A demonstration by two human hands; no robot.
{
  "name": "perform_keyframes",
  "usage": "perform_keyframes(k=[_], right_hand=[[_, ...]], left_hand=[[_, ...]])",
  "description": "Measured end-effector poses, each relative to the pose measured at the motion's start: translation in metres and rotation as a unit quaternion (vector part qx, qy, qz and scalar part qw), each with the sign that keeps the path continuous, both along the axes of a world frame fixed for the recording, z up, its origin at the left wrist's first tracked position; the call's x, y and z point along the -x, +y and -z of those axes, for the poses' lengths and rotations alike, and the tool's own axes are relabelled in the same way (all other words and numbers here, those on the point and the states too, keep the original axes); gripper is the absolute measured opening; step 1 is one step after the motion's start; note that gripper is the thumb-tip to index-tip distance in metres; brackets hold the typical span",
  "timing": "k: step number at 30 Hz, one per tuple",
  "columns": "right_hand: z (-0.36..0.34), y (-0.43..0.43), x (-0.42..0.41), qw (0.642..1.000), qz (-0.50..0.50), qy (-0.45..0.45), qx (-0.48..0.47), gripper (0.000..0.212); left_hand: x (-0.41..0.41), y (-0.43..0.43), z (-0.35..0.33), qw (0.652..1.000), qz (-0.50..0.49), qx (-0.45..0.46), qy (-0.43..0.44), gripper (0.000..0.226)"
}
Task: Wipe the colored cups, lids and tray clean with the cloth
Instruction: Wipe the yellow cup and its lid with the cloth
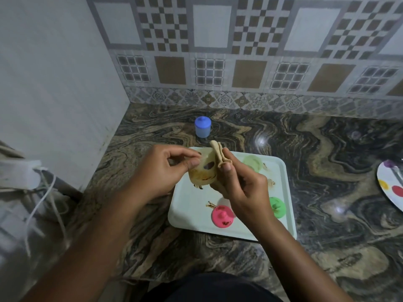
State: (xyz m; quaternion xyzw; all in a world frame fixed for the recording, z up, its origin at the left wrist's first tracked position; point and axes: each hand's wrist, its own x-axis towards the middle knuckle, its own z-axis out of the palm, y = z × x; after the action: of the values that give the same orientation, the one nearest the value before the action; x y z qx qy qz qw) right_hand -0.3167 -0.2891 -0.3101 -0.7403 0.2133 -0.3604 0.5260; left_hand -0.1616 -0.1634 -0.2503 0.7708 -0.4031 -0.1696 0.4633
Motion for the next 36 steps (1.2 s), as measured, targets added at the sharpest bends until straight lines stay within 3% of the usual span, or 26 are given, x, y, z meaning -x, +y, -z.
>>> perform_keyframes(k=[4, 8, 10, 14, 18, 24, 28, 31, 33, 36], right_hand=[[-0.008, -0.004, 0.000, 0.997, -0.024, -0.016, 0.072, 0.046], [-0.013, -0.004, 0.004, 0.978, -0.042, -0.011, 0.206, 0.085], [-0.013, -0.007, 0.004, 0.969, -0.027, -0.003, 0.245, 0.092], [-0.015, -0.012, 0.004, 0.984, 0.012, -0.027, 0.178, 0.082], [-0.020, -0.007, 0.007, 0.995, -0.033, -0.053, 0.072, 0.076], [-0.020, -0.007, 0.005, 0.983, 0.006, -0.047, 0.178, 0.047], [-0.019, 0.001, 0.004, 0.955, 0.060, -0.037, 0.287, 0.061], [-0.020, -0.001, 0.006, 0.969, 0.066, -0.031, 0.238, 0.055], [-0.020, -0.003, 0.009, 0.982, 0.058, -0.035, 0.177, 0.043], [-0.022, -0.003, 0.007, 0.987, 0.038, -0.059, 0.146, 0.038]], left_hand=[[0.005, -0.007, -0.013, 0.999, -0.016, 0.043, 0.028, 0.014], [0.003, -0.009, -0.019, 0.995, -0.035, 0.064, 0.062, 0.029], [-0.001, -0.008, -0.020, 0.993, -0.019, 0.063, 0.096, 0.028], [-0.006, -0.006, -0.023, 0.990, 0.026, 0.065, 0.126, 0.019], [-0.007, -0.008, -0.022, 0.981, 0.026, 0.083, 0.172, 0.012], [0.005, -0.015, -0.021, 0.979, 0.006, 0.105, 0.175, 0.012], [0.008, -0.017, -0.028, 0.993, 0.008, 0.093, 0.076, 0.004], [0.012, -0.018, -0.034, 0.994, 0.022, 0.099, 0.045, 0.013], [0.012, -0.017, -0.036, 0.989, 0.042, 0.104, 0.096, 0.025], [0.009, -0.018, -0.036, 0.981, 0.018, 0.112, 0.159, 0.018]])
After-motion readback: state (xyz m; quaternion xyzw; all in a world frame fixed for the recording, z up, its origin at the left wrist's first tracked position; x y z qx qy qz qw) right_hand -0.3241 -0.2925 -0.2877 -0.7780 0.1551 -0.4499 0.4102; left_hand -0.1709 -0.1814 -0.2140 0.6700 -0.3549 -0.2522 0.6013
